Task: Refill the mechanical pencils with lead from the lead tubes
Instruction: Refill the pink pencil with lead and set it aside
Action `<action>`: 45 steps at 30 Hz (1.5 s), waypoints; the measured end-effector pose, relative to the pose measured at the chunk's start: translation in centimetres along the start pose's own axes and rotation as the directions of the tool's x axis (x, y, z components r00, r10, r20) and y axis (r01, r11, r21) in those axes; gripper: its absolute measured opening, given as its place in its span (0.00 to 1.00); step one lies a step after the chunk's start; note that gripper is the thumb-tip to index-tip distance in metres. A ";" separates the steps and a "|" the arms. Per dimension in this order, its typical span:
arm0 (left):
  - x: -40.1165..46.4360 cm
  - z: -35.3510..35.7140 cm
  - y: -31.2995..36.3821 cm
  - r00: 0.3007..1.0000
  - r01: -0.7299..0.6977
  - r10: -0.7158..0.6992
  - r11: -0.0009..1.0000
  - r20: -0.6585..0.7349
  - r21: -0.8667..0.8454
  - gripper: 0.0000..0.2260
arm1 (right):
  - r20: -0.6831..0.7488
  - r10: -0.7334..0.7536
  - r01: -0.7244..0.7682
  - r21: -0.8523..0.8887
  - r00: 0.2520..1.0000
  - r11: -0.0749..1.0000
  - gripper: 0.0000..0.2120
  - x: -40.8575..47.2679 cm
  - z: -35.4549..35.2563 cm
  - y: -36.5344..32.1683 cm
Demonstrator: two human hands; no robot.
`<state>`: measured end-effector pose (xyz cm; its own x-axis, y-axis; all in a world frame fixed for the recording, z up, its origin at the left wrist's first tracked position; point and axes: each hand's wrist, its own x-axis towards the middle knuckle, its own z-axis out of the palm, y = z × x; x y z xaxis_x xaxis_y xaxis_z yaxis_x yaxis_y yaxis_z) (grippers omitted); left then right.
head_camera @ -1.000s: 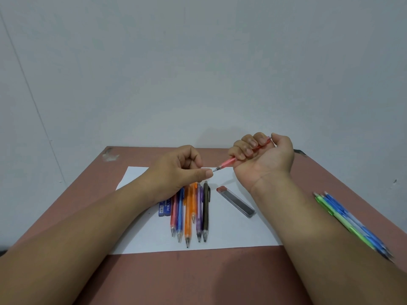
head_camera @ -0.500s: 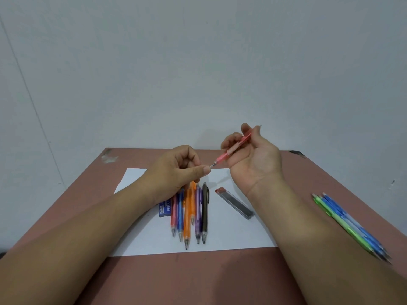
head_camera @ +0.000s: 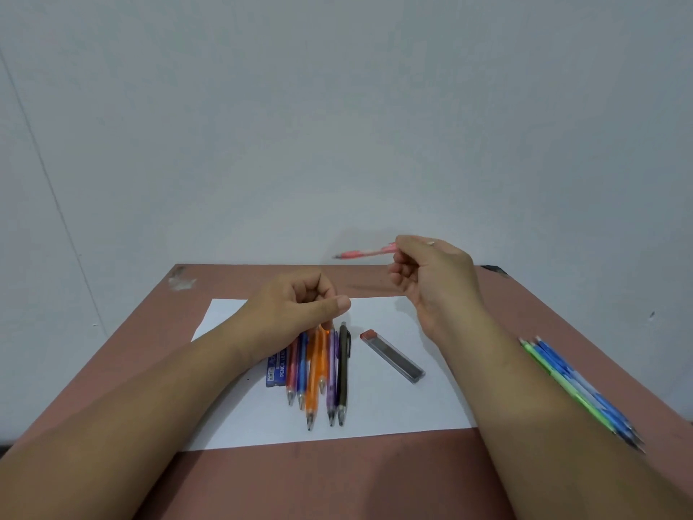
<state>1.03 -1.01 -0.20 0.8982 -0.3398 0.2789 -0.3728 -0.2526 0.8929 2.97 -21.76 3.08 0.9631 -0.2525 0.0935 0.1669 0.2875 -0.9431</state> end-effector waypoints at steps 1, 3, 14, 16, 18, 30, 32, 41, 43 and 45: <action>-0.1 0.0 0.0 1.000 0.001 -0.001 1.000 0.003 0.003 0.18 | 0.002 0.007 -0.007 -0.049 1.000 0.999 0.04 -0.1 -0.1 -0.2; -0.2 0.1 0.2 1.000 -0.001 0.001 1.000 0.004 0.006 0.18 | 0.039 0.028 -0.022 -0.160 0.999 0.987 0.04 -0.5 -0.1 -0.7; -0.5 0.4 2.7 0.993 -0.102 0.110 0.979 -0.037 0.176 0.19 | 0.199 0.076 -0.088 0.051 0.977 0.995 0.10 -4.0 -6.3 -6.9; -0.4 1.1 3.8 0.988 -0.146 0.153 0.955 -0.008 0.258 0.19 | 0.180 0.064 -0.063 -0.013 0.982 0.998 0.05 -4.5 -8.5 -8.0; -0.4 2.2 5.1 0.985 -0.171 0.168 0.934 0.038 0.313 0.13 | 0.140 0.053 -0.043 -0.078 0.989 0.996 0.05 -4.8 -10.6 -9.0; 0.3 15.0 7.7 0.902 -0.381 0.172 0.747 0.396 0.544 0.22 | -0.068 -0.086 -0.024 -0.901 0.994 0.433 0.01 -4.2 -18.5 -8.3; 0.3 17.0 7.6 0.898 -0.383 0.156 0.739 0.412 0.555 0.29 | -0.102 -0.074 -0.071 -0.939 0.992 0.337 0.04 -3.7 -19.5 -7.0; 0.2 20.0 7.7 0.870 -0.439 0.142 0.658 0.471 0.612 0.27 | -0.101 -0.047 -0.083 -0.953 0.994 0.291 0.11 -2.8 -20.8 -5.3; 0.2 20.0 7.7 0.866 -0.444 0.139 0.655 0.480 0.611 0.27 | -0.101 -0.048 -0.083 -0.953 0.994 0.291 0.10 -2.8 -21.0 -5.3; 0.1 20.0 7.7 0.858 -0.462 0.154 0.647 0.490 0.606 0.27 | -0.098 -0.039 -0.082 -0.949 0.994 0.304 0.10 -2.8 -21.1 -5.3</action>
<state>-6.39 -21.14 -0.33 0.5993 -0.7742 0.2037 -0.7976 -0.5557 0.2345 -5.03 -42.07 1.13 0.9305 -0.3528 0.0984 -0.2283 -0.7688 -0.5974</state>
